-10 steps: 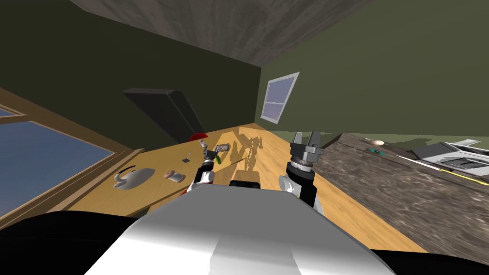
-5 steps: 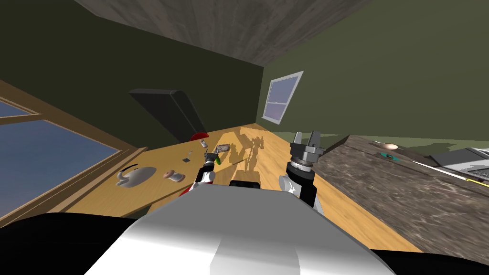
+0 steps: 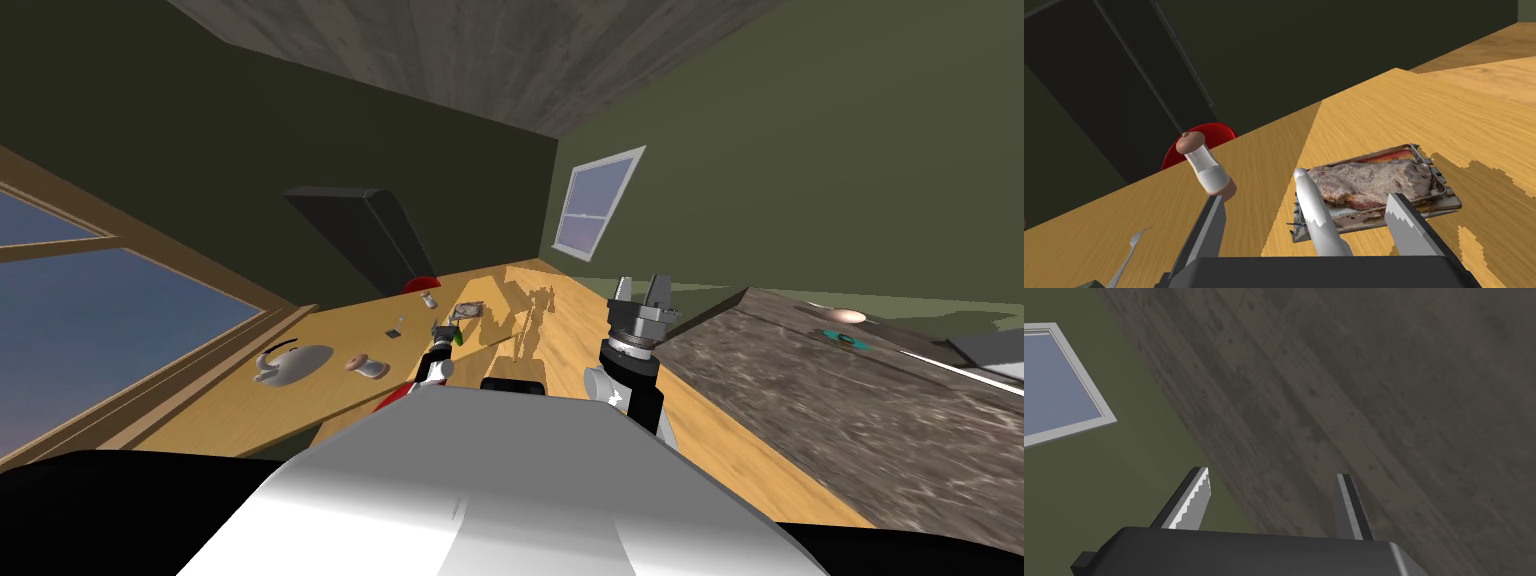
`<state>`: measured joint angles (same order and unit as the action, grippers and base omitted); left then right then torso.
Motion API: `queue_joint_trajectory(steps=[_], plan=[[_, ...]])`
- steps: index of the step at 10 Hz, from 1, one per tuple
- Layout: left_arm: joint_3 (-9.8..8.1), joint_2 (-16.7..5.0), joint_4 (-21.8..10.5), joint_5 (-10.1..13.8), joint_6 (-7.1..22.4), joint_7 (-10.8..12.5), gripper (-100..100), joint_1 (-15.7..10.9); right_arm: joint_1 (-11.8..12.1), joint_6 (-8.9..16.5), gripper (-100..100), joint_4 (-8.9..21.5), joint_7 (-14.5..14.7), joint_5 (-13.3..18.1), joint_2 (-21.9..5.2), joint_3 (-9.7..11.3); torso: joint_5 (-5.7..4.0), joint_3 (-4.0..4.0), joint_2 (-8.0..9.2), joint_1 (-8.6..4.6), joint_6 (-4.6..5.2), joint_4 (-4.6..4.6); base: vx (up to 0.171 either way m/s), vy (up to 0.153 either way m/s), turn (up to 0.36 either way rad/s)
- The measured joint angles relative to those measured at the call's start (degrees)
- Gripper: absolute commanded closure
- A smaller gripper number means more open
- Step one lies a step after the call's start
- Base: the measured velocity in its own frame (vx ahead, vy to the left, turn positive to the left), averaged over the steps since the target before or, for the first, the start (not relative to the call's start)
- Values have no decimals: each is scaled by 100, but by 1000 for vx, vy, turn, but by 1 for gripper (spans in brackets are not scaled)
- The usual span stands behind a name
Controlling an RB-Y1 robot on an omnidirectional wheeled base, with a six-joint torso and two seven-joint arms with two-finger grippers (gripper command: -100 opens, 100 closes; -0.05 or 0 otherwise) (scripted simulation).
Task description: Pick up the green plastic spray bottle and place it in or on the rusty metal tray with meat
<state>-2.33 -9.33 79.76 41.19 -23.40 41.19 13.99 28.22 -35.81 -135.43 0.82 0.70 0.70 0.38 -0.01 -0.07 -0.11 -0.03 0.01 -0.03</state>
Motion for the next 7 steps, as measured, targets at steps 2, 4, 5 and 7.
queue_joint_trajectory(steps=[2, 4, 5, 7], plan=[[-46, 184, -194, 217, 104, 158, -100, -67, 0, 0, 0, 0, 0, 0, 0, 0, 1, 1, 1, 2, 0, 0, 21, -4, 58], [-39, 323, -412, 405, 98, 393, -100, -70, 0, 0, 0, 0, 0, 0, 0, 0, 1, 3, 5, 7, 0, 1, 10, 9, 38], [-32, 363, -514, 441, 75, 462, -100, -110, 0, 0, 0, 0, 0, 0, 0, 0, 1, 4, 8, 8, 1, 2, 3, 26, 87], [-118, 744, -655, 617, 146, 547, -100, -165, 0, 0, 0, 0, 0, 0, 0, 0, 3, 7, 12, 14, 1, 3, -5, 28, 35]])
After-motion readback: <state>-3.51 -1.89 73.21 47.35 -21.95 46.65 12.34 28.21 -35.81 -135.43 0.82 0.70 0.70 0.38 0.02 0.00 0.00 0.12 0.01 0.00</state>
